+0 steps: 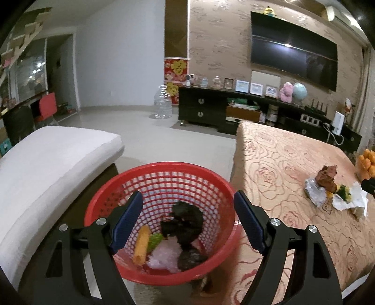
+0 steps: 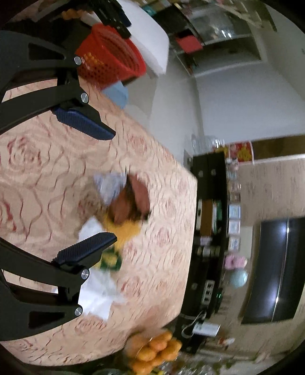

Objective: Collect trash
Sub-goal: 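Move both tools back to the table toward the brown paper and clear bag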

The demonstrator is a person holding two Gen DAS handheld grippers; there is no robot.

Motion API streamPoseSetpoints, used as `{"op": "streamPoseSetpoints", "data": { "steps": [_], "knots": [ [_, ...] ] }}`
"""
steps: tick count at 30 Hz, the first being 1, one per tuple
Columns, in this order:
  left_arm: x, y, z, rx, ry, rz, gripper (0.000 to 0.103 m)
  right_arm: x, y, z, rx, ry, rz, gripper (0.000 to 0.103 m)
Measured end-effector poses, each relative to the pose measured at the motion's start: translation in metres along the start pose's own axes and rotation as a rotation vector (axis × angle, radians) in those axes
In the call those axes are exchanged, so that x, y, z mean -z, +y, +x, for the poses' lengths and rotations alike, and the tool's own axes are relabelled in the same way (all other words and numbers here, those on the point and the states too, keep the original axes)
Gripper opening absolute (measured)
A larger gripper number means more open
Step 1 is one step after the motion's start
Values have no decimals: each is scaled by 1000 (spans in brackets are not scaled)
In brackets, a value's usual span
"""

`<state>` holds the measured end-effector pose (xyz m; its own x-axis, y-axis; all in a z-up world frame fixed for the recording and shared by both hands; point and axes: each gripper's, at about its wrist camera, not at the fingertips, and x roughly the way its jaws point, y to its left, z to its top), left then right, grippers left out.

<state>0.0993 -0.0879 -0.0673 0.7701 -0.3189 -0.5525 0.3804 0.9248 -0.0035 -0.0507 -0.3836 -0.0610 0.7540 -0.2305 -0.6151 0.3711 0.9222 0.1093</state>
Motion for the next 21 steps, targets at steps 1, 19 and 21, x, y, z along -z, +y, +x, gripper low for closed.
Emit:
{"op": "streamPoseSetpoints", "data": {
  "steps": [1,19,21],
  "knots": [
    [1,-4,0,7,2,4,77,0,-7,-1,17,2,13,78],
    [-8,-98,18,201,59,136,81,13,-75,-5,123,41,169,78],
    [-14,-117,24,229,64,159,81,14,-80,-6,125,44,181,78]
  ]
}}
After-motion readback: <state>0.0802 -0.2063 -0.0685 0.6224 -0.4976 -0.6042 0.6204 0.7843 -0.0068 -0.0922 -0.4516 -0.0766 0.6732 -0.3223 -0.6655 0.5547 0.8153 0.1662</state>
